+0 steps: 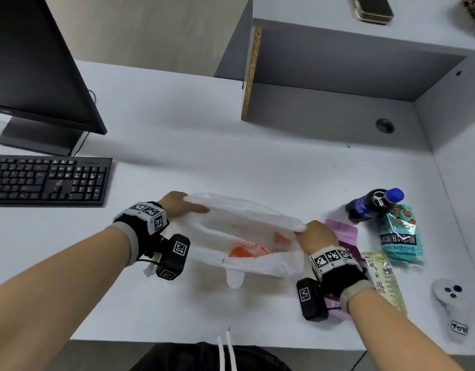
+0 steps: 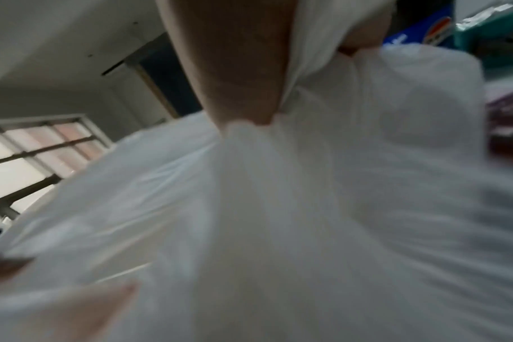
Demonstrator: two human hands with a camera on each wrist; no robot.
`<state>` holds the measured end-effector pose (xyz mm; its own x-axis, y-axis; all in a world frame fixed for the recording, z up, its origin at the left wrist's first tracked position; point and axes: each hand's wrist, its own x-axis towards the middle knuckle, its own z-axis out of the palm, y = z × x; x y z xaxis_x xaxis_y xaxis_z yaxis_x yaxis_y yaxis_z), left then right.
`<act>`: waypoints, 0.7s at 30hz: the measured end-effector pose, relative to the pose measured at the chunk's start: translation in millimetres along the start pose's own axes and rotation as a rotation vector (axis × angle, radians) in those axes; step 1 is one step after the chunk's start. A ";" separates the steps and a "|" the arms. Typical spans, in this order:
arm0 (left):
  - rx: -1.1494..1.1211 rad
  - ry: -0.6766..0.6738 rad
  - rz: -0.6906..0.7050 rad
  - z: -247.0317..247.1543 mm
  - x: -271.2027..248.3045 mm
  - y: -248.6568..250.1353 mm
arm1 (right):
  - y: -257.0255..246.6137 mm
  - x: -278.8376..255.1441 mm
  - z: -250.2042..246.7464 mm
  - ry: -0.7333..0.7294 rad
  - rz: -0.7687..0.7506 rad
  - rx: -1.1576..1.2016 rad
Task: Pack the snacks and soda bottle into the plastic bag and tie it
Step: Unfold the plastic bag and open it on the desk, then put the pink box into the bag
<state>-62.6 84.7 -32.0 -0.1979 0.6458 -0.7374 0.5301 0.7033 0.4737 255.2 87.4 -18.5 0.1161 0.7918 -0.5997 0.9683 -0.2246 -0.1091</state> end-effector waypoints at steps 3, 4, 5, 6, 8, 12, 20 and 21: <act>0.227 -0.144 0.006 4.0 1.4 -1.0 | -0.9 4.5 -4.0 0.030 0.148 0.249; 0.283 -0.122 0.006 6.7 5.2 -2.3 | -3.1 5.1 -5.0 0.021 0.152 0.304; 0.325 -0.083 0.013 10.0 8.2 -2.0 | -5.6 6.5 -5.0 0.008 0.124 0.325; 0.335 -0.051 0.014 12.9 11.1 -3.4 | -7.6 7.1 -3.3 0.028 0.061 0.318; 0.265 -0.067 -0.012 17.8 14.3 1.0 | -9.2 5.2 -0.8 0.223 -0.113 0.301; 0.152 -0.093 -0.070 19.3 20.6 6.6 | -23.1 -17.7 -5.4 0.645 -0.625 0.264; -0.048 0.078 -0.130 17.8 21.9 12.8 | -37.0 -5.8 41.5 -0.458 -0.487 -0.438; -0.082 0.104 -0.134 17.5 21.8 12.1 | -35.5 -4.8 45.3 -0.500 -0.469 -0.479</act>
<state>-46.1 102.1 -50.8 -0.3491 0.5687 -0.7447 0.4251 0.8044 0.4150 210.3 65.8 -47.7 -0.3253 0.3719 -0.8694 0.8940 0.4206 -0.1546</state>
